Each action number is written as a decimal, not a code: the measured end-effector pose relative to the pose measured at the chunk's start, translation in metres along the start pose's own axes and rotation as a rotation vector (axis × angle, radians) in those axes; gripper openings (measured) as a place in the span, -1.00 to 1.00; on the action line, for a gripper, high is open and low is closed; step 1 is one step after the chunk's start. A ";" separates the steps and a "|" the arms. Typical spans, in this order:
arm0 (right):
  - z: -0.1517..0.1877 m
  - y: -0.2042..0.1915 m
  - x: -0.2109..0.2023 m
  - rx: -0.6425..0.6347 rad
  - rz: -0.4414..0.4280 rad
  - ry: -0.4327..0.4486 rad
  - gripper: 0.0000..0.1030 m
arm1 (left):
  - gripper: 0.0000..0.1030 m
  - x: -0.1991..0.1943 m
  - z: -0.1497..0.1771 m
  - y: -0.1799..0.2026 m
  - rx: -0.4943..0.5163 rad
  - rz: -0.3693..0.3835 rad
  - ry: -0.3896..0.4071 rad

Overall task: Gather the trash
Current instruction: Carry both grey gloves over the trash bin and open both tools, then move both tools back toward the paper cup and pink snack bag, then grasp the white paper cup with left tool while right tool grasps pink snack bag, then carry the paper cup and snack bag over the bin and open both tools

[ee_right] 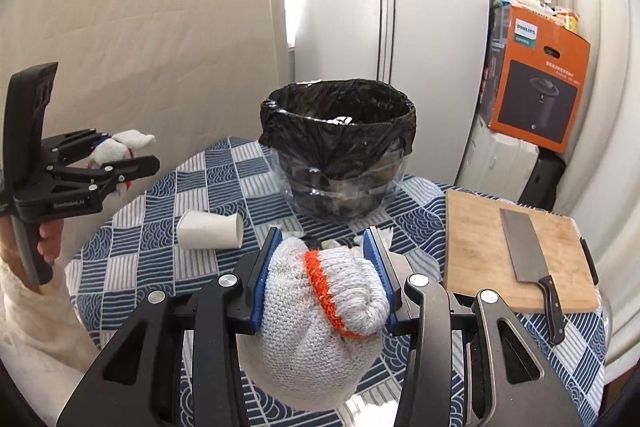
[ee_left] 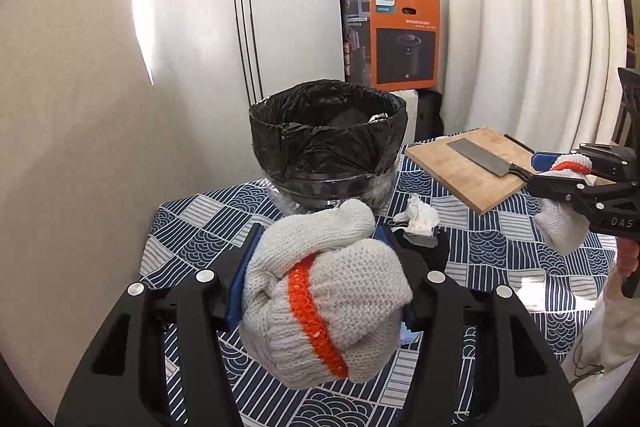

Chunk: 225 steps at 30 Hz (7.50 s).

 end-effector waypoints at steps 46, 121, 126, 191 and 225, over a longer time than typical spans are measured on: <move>-0.159 0.064 0.158 0.035 -0.079 0.206 -0.24 | 0.12 0.161 -0.142 -0.028 -0.118 0.347 0.156; 0.035 -0.052 0.132 -0.033 0.000 -0.172 0.79 | 0.89 0.080 0.071 -0.076 -0.110 0.091 -0.079; 0.057 -0.058 0.137 -0.009 -0.003 -0.210 0.79 | 0.89 0.085 0.086 -0.079 -0.098 0.112 -0.109; 0.067 -0.046 0.076 0.049 -0.218 -0.134 -0.47 | 0.61 0.106 0.102 -0.046 -0.079 0.213 -0.207; -0.036 0.045 0.062 -0.031 -0.074 -0.015 -0.47 | 0.61 0.083 -0.002 -0.050 -0.076 0.061 -0.137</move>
Point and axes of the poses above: each gripper's, at about its wrist camera, not at the fingertips, and x roughly the way its jaws point, y to its right, z to its underside, the point moved 6 cm from there along x, roughly the way its jaws point
